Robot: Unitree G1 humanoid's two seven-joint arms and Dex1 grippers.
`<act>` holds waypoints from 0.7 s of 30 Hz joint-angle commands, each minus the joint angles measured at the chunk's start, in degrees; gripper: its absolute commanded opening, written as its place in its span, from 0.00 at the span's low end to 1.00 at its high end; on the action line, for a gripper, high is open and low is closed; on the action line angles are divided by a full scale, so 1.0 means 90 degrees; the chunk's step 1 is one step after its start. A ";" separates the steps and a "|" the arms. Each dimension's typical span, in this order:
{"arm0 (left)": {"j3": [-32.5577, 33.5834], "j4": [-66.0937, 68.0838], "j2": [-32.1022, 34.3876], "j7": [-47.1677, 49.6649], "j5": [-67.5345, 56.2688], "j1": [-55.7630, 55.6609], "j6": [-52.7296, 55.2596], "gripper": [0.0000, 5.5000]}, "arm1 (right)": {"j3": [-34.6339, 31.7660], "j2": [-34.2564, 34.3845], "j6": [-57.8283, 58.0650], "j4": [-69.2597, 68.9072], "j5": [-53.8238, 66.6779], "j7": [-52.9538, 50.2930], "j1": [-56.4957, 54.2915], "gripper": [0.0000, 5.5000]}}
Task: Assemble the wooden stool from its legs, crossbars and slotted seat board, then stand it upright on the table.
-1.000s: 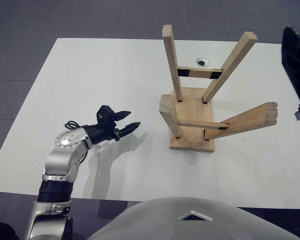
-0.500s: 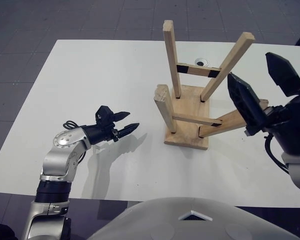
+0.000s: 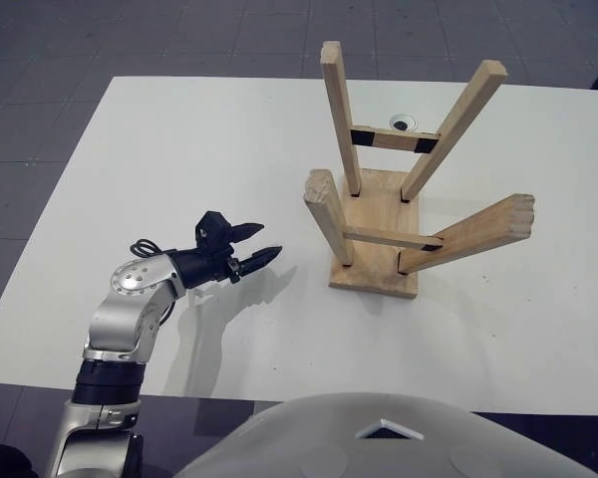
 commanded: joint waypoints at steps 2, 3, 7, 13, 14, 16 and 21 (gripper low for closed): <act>-0.0465 -0.0886 0.0026 0.0197 0.0452 0.0493 -0.0169 0.56 | 0.1870 0.0174 -0.0254 0.2054 -0.2368 0.1223 -0.0690 0.99; -0.0554 -0.1042 0.0000 0.0255 0.0513 0.0593 -0.0162 0.56 | 0.2194 0.0313 -0.0306 0.2426 -0.2677 0.1427 -0.0969 0.99; -0.1257 -0.1663 -0.0279 0.0720 0.0899 0.0981 -0.0013 0.56 | 0.3298 0.0995 -0.0615 0.4460 -0.3953 0.2163 -0.2492 0.99; -0.1746 -0.2436 -0.0624 0.1472 0.1099 0.1285 0.0528 0.56 | 0.3823 0.1709 -0.1234 0.6967 -0.5092 0.3036 -0.4235 0.99; -0.1766 -0.2500 -0.0699 0.1610 0.1097 0.1322 0.0628 0.56 | 0.3846 0.1787 -0.1379 0.7346 -0.5230 0.3198 -0.4473 0.99; -0.1811 -0.2571 -0.0880 0.1906 0.1118 0.1341 0.0818 0.56 | 0.3963 0.1947 -0.1834 0.8154 -0.5556 0.3573 -0.4967 0.99; -0.1783 -0.2673 -0.1183 0.2521 0.1262 0.1235 0.1143 0.56 | 0.4453 0.2312 -0.3143 0.9657 -0.6484 0.4302 -0.5617 0.99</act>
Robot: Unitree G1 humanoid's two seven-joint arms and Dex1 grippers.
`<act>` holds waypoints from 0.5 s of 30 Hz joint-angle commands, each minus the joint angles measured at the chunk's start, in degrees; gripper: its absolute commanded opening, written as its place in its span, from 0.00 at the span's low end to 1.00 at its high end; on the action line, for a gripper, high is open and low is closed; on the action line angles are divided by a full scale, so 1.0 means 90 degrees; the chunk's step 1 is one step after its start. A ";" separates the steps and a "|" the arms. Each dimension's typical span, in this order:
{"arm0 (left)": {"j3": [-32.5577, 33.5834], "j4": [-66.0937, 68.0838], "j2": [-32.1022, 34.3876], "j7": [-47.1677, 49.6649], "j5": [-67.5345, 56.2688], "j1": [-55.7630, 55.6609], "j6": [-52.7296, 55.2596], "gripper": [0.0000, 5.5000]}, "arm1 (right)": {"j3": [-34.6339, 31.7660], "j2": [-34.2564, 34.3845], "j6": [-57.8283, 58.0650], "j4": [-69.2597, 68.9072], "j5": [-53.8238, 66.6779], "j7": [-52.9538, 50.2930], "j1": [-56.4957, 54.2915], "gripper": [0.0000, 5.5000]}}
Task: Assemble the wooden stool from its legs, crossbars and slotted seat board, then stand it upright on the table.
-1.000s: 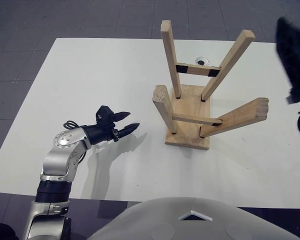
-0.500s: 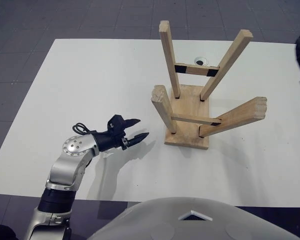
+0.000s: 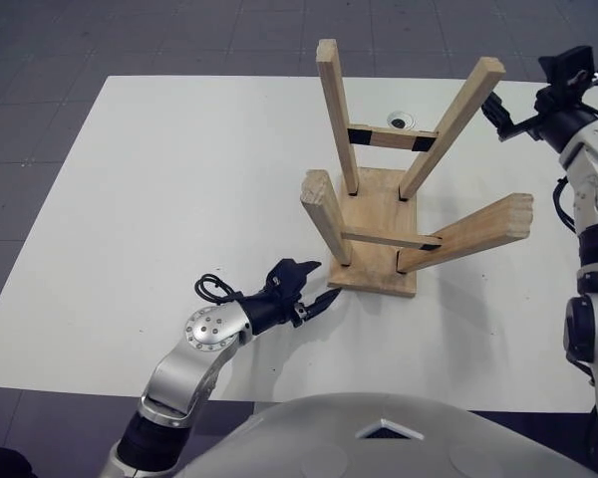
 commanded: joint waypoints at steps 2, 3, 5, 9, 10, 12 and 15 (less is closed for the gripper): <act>0.0045 -0.0158 -0.0145 0.0465 0.0163 -0.0145 0.0279 0.56 | 0.0376 0.0445 -0.1002 0.1364 -0.0737 0.0652 -0.0576 0.99; 0.0080 -0.0161 -0.0210 0.0548 0.0139 -0.0169 0.0344 0.56 | 0.0428 0.0562 -0.1202 0.1648 -0.0846 0.0816 -0.0684 0.99; 0.0115 -0.0171 -0.0294 0.0639 0.0088 -0.0201 0.0443 0.56 | 0.0528 0.0727 -0.1533 0.2158 -0.1114 0.0967 -0.0906 0.99; 0.0088 -0.0214 -0.0310 0.0614 0.0062 -0.0223 0.0532 0.56 | 0.0663 0.0897 -0.1916 0.2902 -0.1528 0.1265 -0.1201 0.99; 0.0086 -0.0214 -0.0308 0.0592 0.0048 -0.0232 0.0556 0.56 | 0.0686 0.0908 -0.1985 0.3028 -0.1617 0.1337 -0.1239 0.99; 0.0082 -0.0198 -0.0315 0.0550 0.0005 -0.0251 0.0620 0.56 | 0.0704 0.0918 -0.2113 0.3204 -0.1748 0.1496 -0.1269 0.99; 0.0068 -0.0124 -0.0311 0.0525 -0.0025 -0.0305 0.0666 0.56 | 0.0685 0.0915 -0.2307 0.3324 -0.1856 0.1928 -0.1181 0.99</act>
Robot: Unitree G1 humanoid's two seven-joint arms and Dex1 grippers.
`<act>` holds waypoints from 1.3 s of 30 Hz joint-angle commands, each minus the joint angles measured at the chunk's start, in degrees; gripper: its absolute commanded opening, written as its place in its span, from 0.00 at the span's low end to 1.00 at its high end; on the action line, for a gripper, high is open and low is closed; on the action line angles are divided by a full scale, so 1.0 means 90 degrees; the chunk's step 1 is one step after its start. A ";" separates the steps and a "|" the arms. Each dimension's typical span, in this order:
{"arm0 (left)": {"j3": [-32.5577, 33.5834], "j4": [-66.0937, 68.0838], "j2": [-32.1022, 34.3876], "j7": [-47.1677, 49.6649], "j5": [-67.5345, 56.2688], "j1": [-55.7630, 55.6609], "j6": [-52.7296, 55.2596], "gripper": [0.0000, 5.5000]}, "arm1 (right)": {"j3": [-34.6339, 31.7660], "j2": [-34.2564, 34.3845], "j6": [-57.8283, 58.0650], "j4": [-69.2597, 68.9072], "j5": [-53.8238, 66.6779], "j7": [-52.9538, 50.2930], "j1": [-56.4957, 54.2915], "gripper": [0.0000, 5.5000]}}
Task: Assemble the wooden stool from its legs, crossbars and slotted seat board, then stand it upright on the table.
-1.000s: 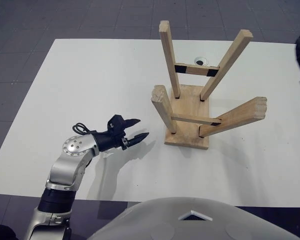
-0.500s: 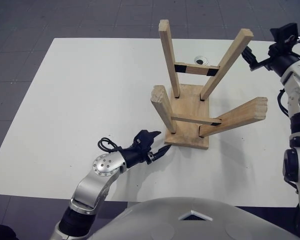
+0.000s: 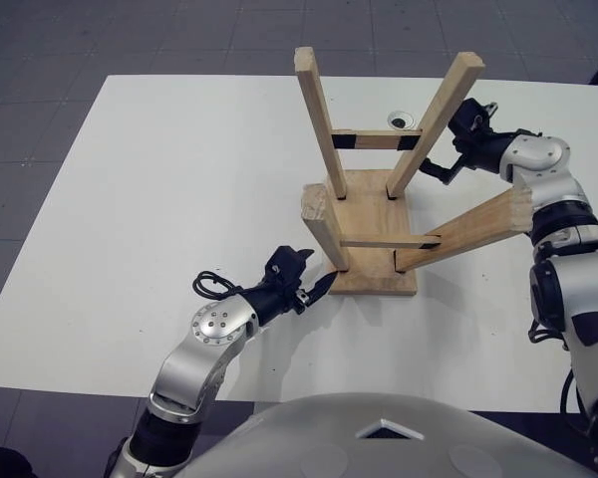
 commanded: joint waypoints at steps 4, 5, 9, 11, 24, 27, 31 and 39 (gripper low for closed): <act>0.0055 -0.0001 0.0035 -0.0070 -0.0152 -0.0182 0.0180 0.56 | 0.0009 -0.0014 -0.0415 0.0117 -0.0183 0.0942 0.0023 0.99; 0.0062 0.0000 0.0031 -0.0072 -0.0180 -0.0193 0.0202 0.56 | -0.0017 -0.0002 -0.0440 0.0105 -0.0186 0.1002 0.0041 0.99; 0.0027 0.0132 0.0016 -0.0056 -0.0183 -0.0300 0.0218 0.56 | -0.0126 -0.0131 -0.0513 0.0070 -0.0225 0.0757 0.0142 0.99; 0.0130 0.0367 0.0122 -0.0126 -0.0132 -0.0464 0.0109 0.56 | -0.0258 -0.0280 -0.0599 -0.0048 -0.0145 0.0669 0.0290 0.99; 0.0293 0.2192 0.1061 -0.2457 -0.0350 -0.1810 -0.1090 0.56 | -0.1520 -0.1071 0.1465 -0.7124 0.0764 -0.0223 0.5267 0.99; 0.0237 0.2372 0.1026 -0.2708 -0.0307 -0.1990 -0.1243 0.56 | -0.1721 -0.1026 0.2028 -0.7805 0.0783 -0.0506 0.5647 0.99; 0.0029 0.2263 0.0911 -0.2805 -0.0319 -0.1925 -0.1325 0.56 | -0.1901 -0.0980 0.2741 -0.8503 0.0782 -0.0875 0.6229 0.99; -0.0291 0.1871 0.0764 -0.2777 -0.0401 -0.1758 -0.1213 0.56 | -0.2020 -0.0979 0.3264 -0.9114 0.0890 -0.1143 0.6871 0.99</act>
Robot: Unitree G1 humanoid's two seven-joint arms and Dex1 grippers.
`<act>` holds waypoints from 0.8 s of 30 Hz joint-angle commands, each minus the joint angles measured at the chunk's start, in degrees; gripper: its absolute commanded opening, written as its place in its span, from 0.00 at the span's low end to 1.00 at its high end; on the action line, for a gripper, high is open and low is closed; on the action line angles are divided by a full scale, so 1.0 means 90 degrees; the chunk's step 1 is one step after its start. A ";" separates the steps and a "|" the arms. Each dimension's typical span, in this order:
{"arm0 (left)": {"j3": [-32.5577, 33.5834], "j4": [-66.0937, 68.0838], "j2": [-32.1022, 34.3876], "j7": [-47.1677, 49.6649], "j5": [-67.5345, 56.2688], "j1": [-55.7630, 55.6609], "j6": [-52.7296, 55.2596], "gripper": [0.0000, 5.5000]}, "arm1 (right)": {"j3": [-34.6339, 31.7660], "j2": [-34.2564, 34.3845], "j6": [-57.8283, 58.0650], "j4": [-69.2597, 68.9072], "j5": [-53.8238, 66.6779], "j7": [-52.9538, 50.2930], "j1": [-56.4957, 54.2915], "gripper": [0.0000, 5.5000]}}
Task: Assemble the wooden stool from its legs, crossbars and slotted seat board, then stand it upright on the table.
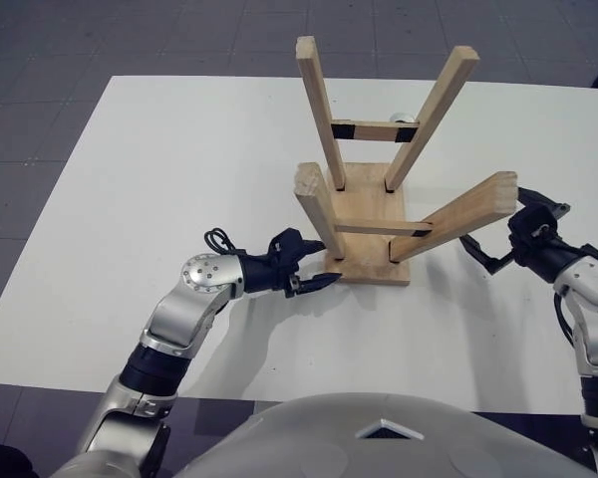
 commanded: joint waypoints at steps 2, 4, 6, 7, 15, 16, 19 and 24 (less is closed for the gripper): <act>-0.0188 -0.0230 -0.0066 -0.0013 -0.0017 0.0023 0.0098 0.56 | -0.0104 -0.0088 0.0214 -0.0102 0.0004 -0.0086 0.0370 0.99; -0.0282 -0.0364 -0.0142 0.0000 -0.0060 0.0016 0.0162 0.56 | -0.0168 -0.0181 0.0221 -0.0037 -0.0043 -0.0094 0.0492 0.99; -0.0373 -0.0363 -0.0364 0.0129 -0.0068 -0.0088 0.0208 0.56 | -0.0259 -0.0357 0.0163 0.0224 -0.0172 -0.0094 0.0594 0.99; -0.0398 -0.0327 -0.0467 0.0189 -0.0060 -0.0144 0.0226 0.56 | -0.0298 -0.0421 0.0137 0.0329 -0.0219 -0.0103 0.0628 0.99; -0.0576 0.0629 -0.2057 0.0804 -0.0057 -0.1106 -0.0046 0.56 | -0.0295 -0.0793 -0.0053 0.0139 -0.0133 0.0373 0.1047 0.99; -0.0574 0.0687 -0.2190 0.0832 -0.0088 -0.1166 -0.0069 0.56 | -0.0282 -0.0773 -0.0044 0.0069 -0.0131 0.0352 0.1064 0.99; -0.0534 0.0764 -0.2413 0.0885 -0.0154 -0.1237 -0.0069 0.56 | -0.0263 -0.0688 -0.0003 -0.0086 -0.0136 0.0268 0.1088 0.99; -0.0527 0.0215 -0.2075 0.0568 -0.0418 -0.0838 0.0094 0.56 | -0.0184 -0.0624 0.0031 -0.0071 -0.0139 0.0171 0.0983 0.99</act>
